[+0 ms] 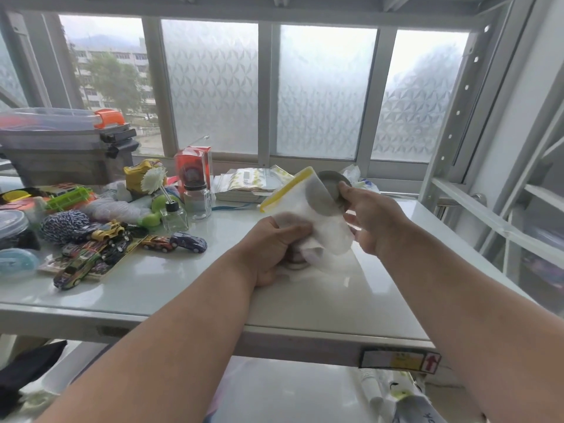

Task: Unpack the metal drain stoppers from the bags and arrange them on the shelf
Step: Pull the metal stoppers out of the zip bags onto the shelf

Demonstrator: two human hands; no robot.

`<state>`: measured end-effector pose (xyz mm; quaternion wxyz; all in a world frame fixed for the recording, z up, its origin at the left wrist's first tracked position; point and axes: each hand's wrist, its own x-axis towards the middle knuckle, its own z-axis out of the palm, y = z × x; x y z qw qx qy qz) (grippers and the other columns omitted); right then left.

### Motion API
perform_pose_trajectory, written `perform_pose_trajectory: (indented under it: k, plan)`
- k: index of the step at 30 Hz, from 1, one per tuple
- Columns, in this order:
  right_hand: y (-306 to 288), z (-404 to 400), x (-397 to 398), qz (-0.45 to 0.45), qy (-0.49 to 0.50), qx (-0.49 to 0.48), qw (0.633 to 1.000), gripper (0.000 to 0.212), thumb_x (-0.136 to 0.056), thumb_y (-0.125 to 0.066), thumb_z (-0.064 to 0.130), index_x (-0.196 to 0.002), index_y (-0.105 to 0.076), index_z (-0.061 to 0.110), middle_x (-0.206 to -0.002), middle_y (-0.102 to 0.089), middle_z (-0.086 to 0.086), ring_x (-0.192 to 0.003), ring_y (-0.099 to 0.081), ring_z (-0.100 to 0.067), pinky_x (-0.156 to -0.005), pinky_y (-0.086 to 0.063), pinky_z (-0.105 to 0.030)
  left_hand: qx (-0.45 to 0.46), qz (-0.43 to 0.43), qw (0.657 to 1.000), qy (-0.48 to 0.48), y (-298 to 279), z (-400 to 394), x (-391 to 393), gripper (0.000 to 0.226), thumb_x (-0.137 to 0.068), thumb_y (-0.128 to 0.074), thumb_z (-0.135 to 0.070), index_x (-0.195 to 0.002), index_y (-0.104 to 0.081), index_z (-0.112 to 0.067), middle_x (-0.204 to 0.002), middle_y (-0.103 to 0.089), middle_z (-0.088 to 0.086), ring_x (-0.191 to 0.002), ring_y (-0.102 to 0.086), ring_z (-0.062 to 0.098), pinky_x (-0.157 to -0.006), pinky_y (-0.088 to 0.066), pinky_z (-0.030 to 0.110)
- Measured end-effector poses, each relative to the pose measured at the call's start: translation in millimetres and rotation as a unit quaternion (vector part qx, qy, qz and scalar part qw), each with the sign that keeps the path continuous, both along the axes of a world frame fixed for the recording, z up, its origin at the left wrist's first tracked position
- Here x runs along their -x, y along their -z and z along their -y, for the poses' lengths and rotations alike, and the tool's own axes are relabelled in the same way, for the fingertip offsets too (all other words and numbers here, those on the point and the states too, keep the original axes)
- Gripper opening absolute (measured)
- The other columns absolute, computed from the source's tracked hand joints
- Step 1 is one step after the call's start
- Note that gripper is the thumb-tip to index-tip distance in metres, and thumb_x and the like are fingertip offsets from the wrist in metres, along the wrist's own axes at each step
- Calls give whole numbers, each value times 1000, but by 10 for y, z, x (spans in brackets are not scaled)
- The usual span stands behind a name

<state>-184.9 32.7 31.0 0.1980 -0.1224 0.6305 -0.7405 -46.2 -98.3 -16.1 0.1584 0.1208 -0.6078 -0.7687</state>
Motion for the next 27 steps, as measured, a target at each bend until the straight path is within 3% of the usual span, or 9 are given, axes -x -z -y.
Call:
perform_pose_trajectory:
  k: [7, 9, 12, 16, 18, 20, 23, 25, 27]
  plan:
    - [196, -142, 374, 28, 109, -78, 991, 15, -92, -78, 25, -88, -69, 14, -68, -58, -5, -52, -50, -16, -45, -49, -26, -67, -14, 994, -82, -33, 145, -47, 25, -102, -61, 1, -85, -73, -12, -57, -59, 6, -42, -56, 15, -52, -56, 26]
    - [296, -157, 408, 9, 97, -136, 986, 11, -91, -78, 18, -91, -71, 9, -65, -60, -7, -49, -54, -17, -46, -55, -27, -56, -2, 994, -89, -40, 230, -95, 21, -101, -64, -3, -84, -73, -10, -60, -61, 8, -44, -59, 18, -53, -59, 29]
    - [375, -123, 430, -21, 73, -188, 979, 24, -82, -85, 11, -99, -74, -3, -66, -71, -12, -50, -66, -23, -75, -68, -45, -46, 7, 994, -102, -46, 329, -180, 25, -104, -64, -7, -81, -71, -11, -54, -61, 5, -38, -59, 16, -42, -57, 27]
    - [390, -31, 401, -76, 22, -239, 968, 42, -71, -91, 23, -101, -76, -1, -66, -81, -9, -66, -81, -31, -90, -63, -59, -49, 1, 993, -106, -21, 373, -189, 18, -105, -66, -12, -89, -74, -13, -63, -58, 8, -49, -54, 21, -45, -58, 29]
    - [306, -27, 267, -130, 0, -272, 953, 34, -76, -89, 25, -97, -78, 1, -78, -81, -12, -61, -79, -23, -69, -67, -34, -54, 4, 994, -99, -27, 360, -164, 12, -106, -66, -14, -97, -74, -11, -67, -62, 11, -49, -60, 23, -50, -62, 33]
    - [226, -52, 104, -201, -1, -316, 927, 16, -87, -82, 24, -92, -76, 10, -82, -75, -9, -50, -72, -12, -37, -45, -16, -61, -2, 993, -101, -32, 359, -147, 15, -108, -62, -13, -99, -73, -11, -60, -67, 7, -43, -65, 18, -48, -62, 32]
    - [187, 15, -66, -256, 5, -274, 927, 10, -88, -80, 25, -93, -79, 16, -74, -73, 1, -62, -71, -15, -44, -43, -18, -85, -10, 990, -110, -20, 382, -129, 17, -109, -61, -17, -110, -76, -8, -68, -76, 10, -52, -74, 21, -53, -65, 38]
    - [161, 149, -218, -189, -57, -188, 962, 7, -91, -78, 18, -86, -78, 12, -65, -67, -4, -50, -58, -14, -41, -46, -18, -98, -6, 989, -114, 11, 413, -125, 30, -108, -64, -21, -127, -75, -1, -97, -79, 22, -75, -80, 32, -63, -68, 48]
    - [161, 284, -363, -120, -125, -138, 975, 11, -95, -73, 15, -88, -77, 8, -74, -61, -15, -48, -52, -16, -41, -45, -22, -84, -10, 988, -131, 20, 409, -131, 29, -108, -61, -14, -131, -74, -1, -102, -78, 24, -76, -80, 32, -59, -66, 44]
